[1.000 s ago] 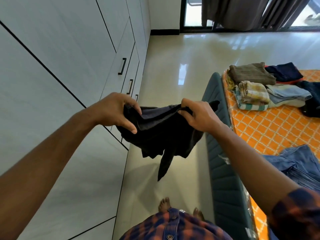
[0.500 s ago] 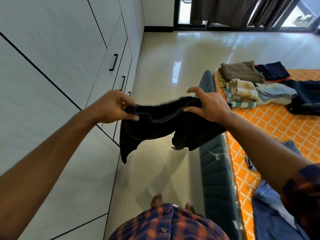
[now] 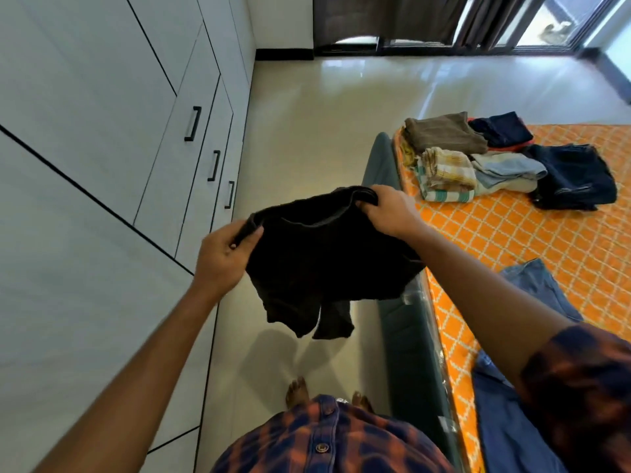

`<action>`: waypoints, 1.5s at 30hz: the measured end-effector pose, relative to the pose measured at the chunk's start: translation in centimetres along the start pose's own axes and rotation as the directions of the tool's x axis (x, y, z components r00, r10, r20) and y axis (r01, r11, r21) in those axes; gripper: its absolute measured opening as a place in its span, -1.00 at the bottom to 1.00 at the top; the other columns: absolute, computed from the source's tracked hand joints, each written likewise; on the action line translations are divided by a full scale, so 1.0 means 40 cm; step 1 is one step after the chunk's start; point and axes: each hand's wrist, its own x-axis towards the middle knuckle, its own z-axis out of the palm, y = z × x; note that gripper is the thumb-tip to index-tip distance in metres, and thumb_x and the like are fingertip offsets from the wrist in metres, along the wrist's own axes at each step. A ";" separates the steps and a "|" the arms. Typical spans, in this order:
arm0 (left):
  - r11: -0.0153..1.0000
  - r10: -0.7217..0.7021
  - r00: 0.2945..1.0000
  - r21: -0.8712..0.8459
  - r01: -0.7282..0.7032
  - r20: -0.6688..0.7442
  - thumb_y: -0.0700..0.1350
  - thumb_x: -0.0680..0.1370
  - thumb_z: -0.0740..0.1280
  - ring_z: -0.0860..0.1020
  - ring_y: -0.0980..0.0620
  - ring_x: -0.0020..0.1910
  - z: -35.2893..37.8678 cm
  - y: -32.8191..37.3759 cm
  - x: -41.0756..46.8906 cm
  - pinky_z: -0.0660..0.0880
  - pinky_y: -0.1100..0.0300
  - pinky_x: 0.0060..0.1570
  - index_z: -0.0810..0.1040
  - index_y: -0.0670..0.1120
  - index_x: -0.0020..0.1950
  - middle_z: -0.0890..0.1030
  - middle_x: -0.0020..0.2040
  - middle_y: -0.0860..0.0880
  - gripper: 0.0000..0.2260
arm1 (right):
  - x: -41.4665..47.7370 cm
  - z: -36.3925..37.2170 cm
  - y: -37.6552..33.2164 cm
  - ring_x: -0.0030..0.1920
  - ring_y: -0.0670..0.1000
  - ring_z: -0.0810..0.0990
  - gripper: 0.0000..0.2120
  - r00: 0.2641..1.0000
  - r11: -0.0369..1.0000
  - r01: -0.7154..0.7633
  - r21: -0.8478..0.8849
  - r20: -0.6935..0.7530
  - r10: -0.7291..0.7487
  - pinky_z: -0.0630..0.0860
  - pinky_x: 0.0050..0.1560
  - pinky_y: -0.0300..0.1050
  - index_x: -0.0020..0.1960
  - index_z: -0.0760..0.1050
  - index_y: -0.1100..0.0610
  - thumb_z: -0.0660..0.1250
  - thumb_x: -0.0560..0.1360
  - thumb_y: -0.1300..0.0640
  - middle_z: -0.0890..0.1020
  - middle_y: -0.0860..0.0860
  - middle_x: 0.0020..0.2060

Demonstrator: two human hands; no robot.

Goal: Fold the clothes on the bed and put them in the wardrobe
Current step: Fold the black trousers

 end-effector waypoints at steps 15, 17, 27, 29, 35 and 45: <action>0.987 -0.094 0.979 -0.109 0.115 0.178 0.10 0.55 0.30 0.55 -0.06 -0.29 0.317 0.030 -0.117 0.52 -0.13 -0.26 0.56 -0.09 -0.15 0.57 -0.30 -0.05 -0.73 | -0.070 0.087 -0.097 -0.02 0.03 0.68 -0.85 0.875 0.367 -0.264 0.892 0.062 0.480 0.63 0.00 -0.05 0.07 0.62 0.06 0.30 0.57 0.09 0.71 0.05 -0.03; 0.970 -0.161 0.981 -0.164 0.177 0.109 0.12 0.58 0.26 0.54 -0.10 -0.30 0.317 0.024 -0.120 0.53 -0.13 -0.26 0.55 -0.14 -0.15 0.56 -0.31 -0.08 -0.66 | -0.075 0.077 -0.081 0.06 0.04 0.67 -0.79 0.862 0.364 -0.278 0.889 0.064 0.502 0.62 0.16 0.03 0.17 0.59 0.03 0.27 0.59 0.06 0.69 0.02 0.04; 0.886 -0.248 0.944 -0.343 0.312 0.219 0.16 0.52 0.30 0.63 -0.23 0.01 0.376 0.076 -0.122 0.57 -0.33 0.00 0.62 0.01 0.00 0.65 -0.05 -0.15 -0.74 | -0.116 0.088 -0.102 0.10 0.08 0.63 -0.75 0.774 0.047 -0.190 0.981 0.120 0.621 0.58 -0.08 -0.06 0.30 0.49 0.01 0.21 0.65 0.13 0.64 0.03 0.10; 0.892 -0.230 0.929 -0.320 0.321 0.289 0.12 0.47 0.31 0.62 -0.25 -0.09 0.373 0.077 -0.115 0.57 -0.33 -0.07 0.60 -0.03 -0.10 0.64 -0.16 -0.10 -0.77 | -0.129 0.089 -0.112 0.07 0.10 0.64 -0.81 0.782 0.035 -0.189 0.981 0.129 0.610 0.60 -0.09 -0.04 0.20 0.52 0.01 0.21 0.65 0.17 0.65 0.04 0.05; 0.911 -0.228 0.932 -0.275 0.307 0.284 0.26 0.39 0.42 0.65 0.04 0.00 0.349 0.124 -0.094 0.62 0.07 -0.02 0.47 -0.04 0.14 0.62 -0.01 0.05 -0.51 | -0.142 0.084 -0.123 0.02 0.11 0.63 -0.84 0.773 0.103 -0.189 0.976 0.083 0.629 0.58 -0.14 -0.07 0.13 0.54 0.09 0.22 0.63 0.23 0.64 0.06 -0.03; 0.895 -0.275 0.937 0.413 0.167 0.217 0.00 0.29 0.49 0.58 -0.08 -0.02 0.308 0.152 -0.043 0.55 0.02 -0.11 0.16 0.05 0.51 0.53 0.03 0.00 -0.15 | -0.143 0.057 -0.187 -0.06 0.08 0.62 -0.63 0.820 0.111 -0.168 0.979 0.077 0.567 0.57 -0.38 -0.15 0.28 0.48 0.00 0.09 0.60 0.30 0.59 0.12 0.09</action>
